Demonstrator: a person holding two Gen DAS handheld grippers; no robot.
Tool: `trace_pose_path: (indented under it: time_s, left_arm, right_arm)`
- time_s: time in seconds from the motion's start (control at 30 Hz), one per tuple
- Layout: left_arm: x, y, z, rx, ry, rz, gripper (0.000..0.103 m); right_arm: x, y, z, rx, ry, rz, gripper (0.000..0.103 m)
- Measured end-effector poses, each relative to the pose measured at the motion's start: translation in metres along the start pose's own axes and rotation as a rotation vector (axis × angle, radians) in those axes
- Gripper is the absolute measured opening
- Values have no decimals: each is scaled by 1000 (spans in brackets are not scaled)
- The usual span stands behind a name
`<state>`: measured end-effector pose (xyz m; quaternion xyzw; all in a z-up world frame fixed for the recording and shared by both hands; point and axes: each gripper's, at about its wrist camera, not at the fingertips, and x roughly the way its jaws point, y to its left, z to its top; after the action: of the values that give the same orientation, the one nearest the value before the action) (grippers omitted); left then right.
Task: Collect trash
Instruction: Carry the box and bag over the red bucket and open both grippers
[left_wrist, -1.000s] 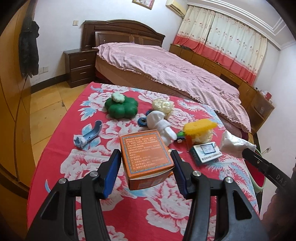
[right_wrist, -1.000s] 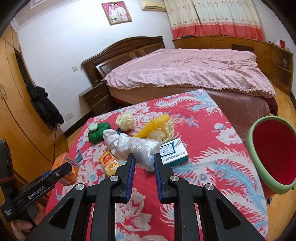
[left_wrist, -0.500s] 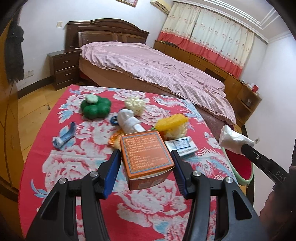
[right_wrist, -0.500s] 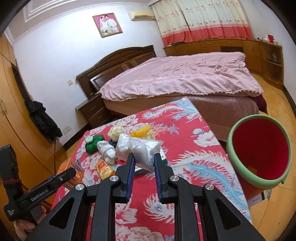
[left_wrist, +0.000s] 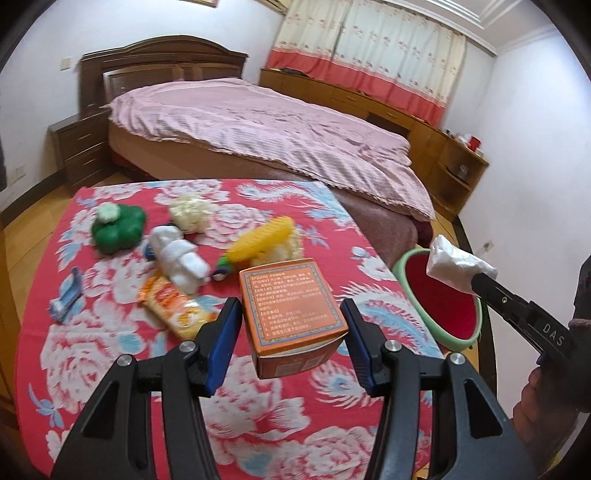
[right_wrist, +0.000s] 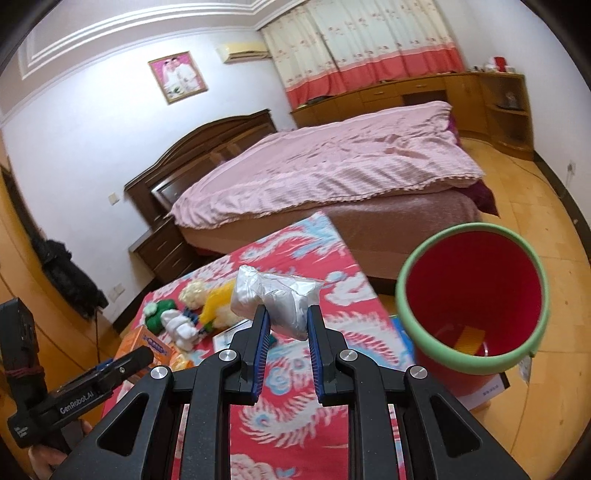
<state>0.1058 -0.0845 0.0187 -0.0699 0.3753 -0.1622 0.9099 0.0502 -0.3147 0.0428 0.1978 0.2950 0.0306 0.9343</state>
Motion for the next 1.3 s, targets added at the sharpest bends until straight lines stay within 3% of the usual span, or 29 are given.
trace_pose_path:
  time_s: [0.4,0.93,1.3]
  left_arm:
    - [38,-59,10,107,50,-67,56]
    - [104,-137,18,227,113,-152,56]
    - [142,-180,14,293,156,-204,56]
  right_arm:
    - [-8,-61,6,107,-26,-134,21]
    - [6,-145,3,231,5,-284,21]
    - [9,-177,2,279,25,-334,24]
